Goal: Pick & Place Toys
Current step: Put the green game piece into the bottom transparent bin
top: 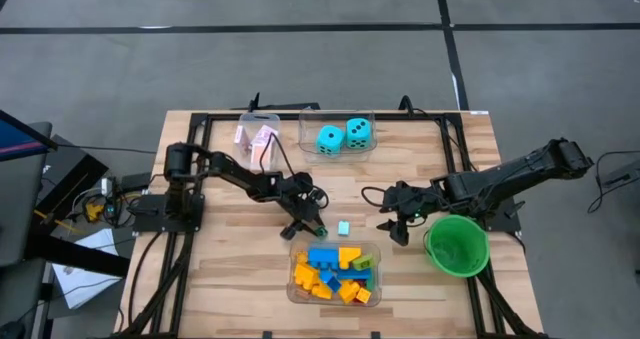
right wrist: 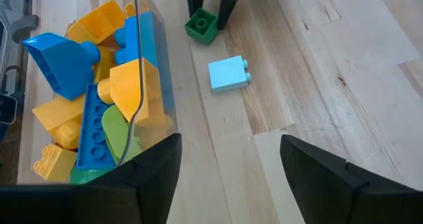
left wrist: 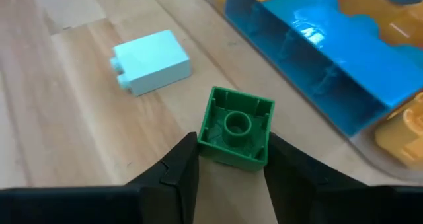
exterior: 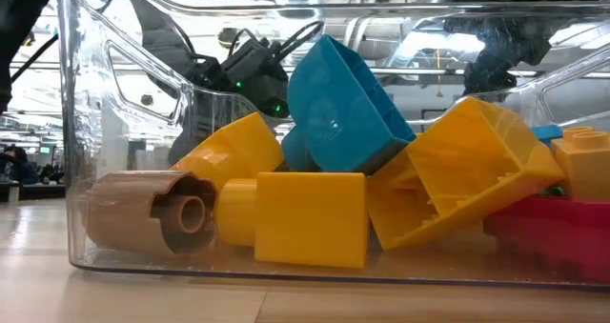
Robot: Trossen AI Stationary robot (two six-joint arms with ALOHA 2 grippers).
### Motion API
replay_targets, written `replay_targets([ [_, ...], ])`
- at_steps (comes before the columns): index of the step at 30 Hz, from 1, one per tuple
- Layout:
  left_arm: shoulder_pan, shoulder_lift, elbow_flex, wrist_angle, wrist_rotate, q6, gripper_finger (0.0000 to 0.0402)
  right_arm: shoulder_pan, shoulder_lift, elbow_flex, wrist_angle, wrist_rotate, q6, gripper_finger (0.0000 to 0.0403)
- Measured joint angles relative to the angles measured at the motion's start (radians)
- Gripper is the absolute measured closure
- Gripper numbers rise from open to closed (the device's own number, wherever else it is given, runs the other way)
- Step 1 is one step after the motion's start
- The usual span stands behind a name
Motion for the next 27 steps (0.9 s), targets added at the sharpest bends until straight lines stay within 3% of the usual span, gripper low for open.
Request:
replay_targets([
  [7,0.039,-0.026,0.0,-0.052,-0.047,0.015,0.0273,0.0,0.0,0.0,0.0,0.002,-0.007,0.0153],
  [10,0.062,-0.075,-0.001,-0.117,-0.125,0.031,0.0273,0.0,0.0,0.0,0.0,0.003,-0.02,0.0153],
  [15,0.099,-0.193,-0.002,-0.212,-0.167,0.057,0.0273,0.0,0.0,0.0,-0.002,0.003,-0.036,0.0153],
  [21,0.093,-0.329,-0.002,-0.284,-0.155,0.058,0.0273,0.0,0.0,0.0,0.0,0.006,-0.043,0.0153],
  [27,0.003,-0.421,-0.001,-0.288,-0.111,0.051,0.0273,-0.001,0.0,0.0,0.0,0.027,-0.062,0.0153],
])
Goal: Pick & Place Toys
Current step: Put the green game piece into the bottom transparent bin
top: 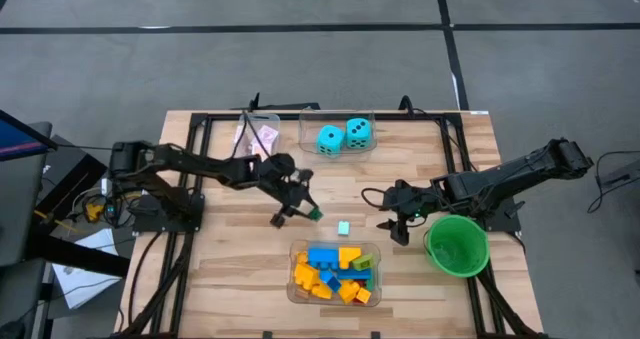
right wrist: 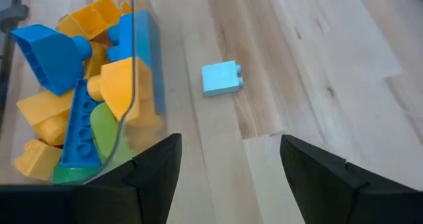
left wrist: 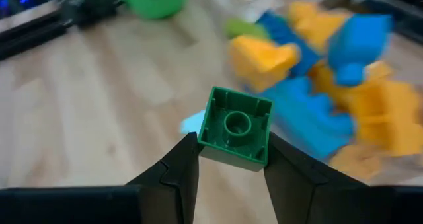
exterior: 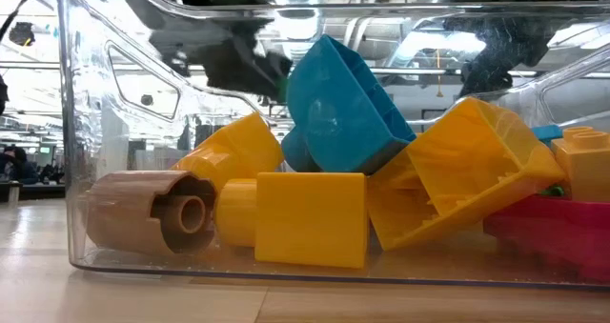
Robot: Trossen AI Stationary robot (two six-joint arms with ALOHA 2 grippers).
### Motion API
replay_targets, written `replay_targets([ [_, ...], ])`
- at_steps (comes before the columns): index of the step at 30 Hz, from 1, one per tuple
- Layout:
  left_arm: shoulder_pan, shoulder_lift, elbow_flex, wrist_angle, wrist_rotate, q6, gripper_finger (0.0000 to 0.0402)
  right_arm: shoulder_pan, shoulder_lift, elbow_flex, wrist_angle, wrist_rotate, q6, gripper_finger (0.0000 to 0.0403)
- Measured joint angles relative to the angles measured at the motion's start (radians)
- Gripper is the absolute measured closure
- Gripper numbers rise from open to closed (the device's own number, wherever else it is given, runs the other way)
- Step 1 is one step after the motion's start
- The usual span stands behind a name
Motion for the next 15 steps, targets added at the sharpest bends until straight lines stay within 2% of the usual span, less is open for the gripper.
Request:
replay_targets([
  [6,-0.12,0.012,0.0,-0.014,0.001,-0.004,0.0273,-0.012,0.0,0.0,0.001,0.039,-0.033,0.0153],
  [15,-0.217,0.032,0.0,0.012,-0.012,-0.086,0.0273,-0.069,0.0,0.0,0.015,0.038,-0.09,0.0153],
])
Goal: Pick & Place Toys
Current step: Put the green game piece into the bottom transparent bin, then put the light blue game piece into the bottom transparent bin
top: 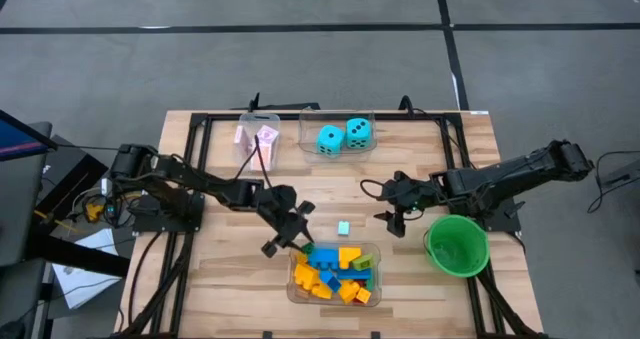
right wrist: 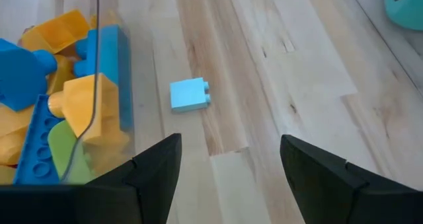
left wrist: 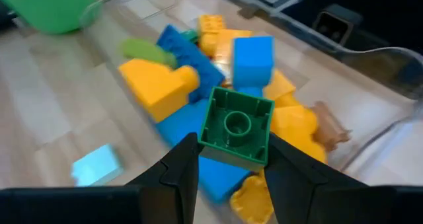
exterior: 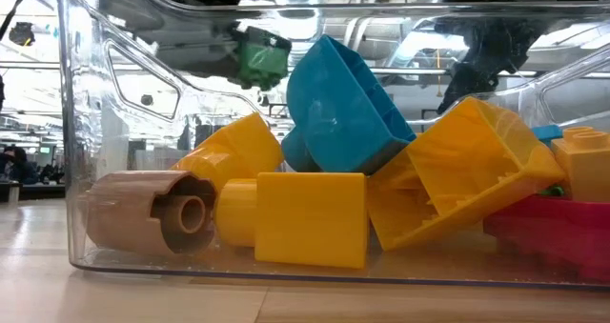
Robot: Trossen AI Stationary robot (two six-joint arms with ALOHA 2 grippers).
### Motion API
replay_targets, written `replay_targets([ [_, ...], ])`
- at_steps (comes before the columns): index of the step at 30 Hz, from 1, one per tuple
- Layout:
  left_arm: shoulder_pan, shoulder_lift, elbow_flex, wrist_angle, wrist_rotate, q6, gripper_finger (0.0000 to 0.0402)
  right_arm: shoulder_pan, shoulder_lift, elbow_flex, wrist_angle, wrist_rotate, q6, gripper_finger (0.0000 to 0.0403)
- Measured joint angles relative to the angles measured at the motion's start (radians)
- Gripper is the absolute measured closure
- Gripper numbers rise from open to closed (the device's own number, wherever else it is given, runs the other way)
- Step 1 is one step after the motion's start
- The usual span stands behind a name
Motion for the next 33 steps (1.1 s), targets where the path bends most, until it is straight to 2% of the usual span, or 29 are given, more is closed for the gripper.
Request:
replay_targets([
  [8,-0.017,0.0,0.0,0.003,-0.007,-0.029,0.0267,0.001,0.0,0.0,0.0,-0.003,0.0,0.0153],
  [17,-0.017,0.0,0.0,-0.017,-0.007,-0.063,0.0208,0.013,0.0,0.0,0.0,-0.003,0.004,0.0153],
  [23,-0.021,0.0,0.0,-0.027,-0.008,-0.071,0.0213,0.007,0.0,0.0,0.0,-0.003,0.004,0.0153],
  [28,-0.019,-0.033,0.0,-0.075,-0.147,-0.017,0.0227,0.007,0.0,0.0,0.0,0.004,0.004,0.0153],
  [33,-0.007,-0.13,0.0,-0.156,-0.306,0.001,0.0234,-0.02,0.0,0.0,0.02,0.047,0.053,0.0153],
])
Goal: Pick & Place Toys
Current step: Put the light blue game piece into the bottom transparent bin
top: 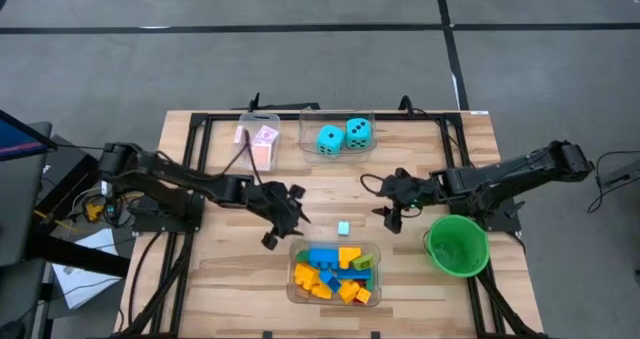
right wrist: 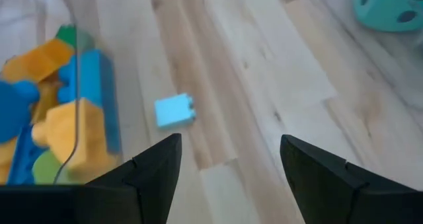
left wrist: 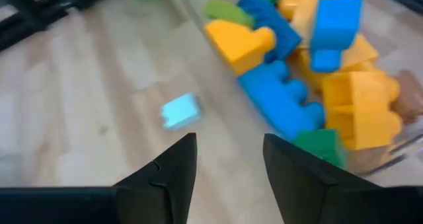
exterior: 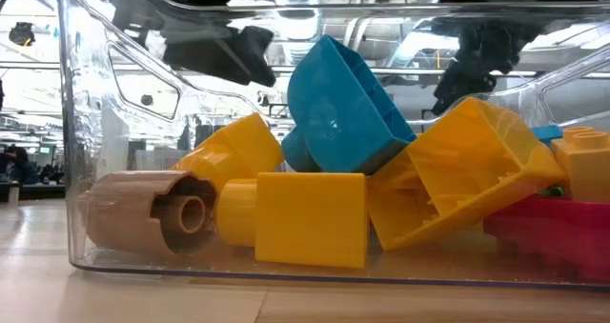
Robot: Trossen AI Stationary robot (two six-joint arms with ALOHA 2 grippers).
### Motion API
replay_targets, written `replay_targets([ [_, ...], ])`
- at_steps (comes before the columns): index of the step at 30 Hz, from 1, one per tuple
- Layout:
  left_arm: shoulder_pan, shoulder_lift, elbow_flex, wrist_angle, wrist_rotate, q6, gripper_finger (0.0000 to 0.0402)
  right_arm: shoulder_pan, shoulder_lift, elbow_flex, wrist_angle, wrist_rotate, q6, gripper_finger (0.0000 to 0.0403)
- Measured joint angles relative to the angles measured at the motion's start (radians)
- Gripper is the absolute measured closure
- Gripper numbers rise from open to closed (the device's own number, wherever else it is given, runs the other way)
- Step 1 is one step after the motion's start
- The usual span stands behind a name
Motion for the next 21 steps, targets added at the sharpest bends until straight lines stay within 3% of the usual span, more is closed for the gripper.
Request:
replay_targets([
  [8,0.081,-0.181,-0.123,0.009,-0.041,0.0,0.0229,-0.07,0.043,0.0,0.062,-0.074,0.003,0.0153],
  [14,0.16,-0.29,-0.273,0.134,-0.041,0.013,0.0232,-0.134,0.213,0.001,0.166,-0.256,-0.048,0.0153],
  [21,0.184,-0.354,-0.396,0.252,-0.038,0.032,0.0234,-0.158,0.384,0.0,0.267,-0.346,-0.105,0.0153],
])
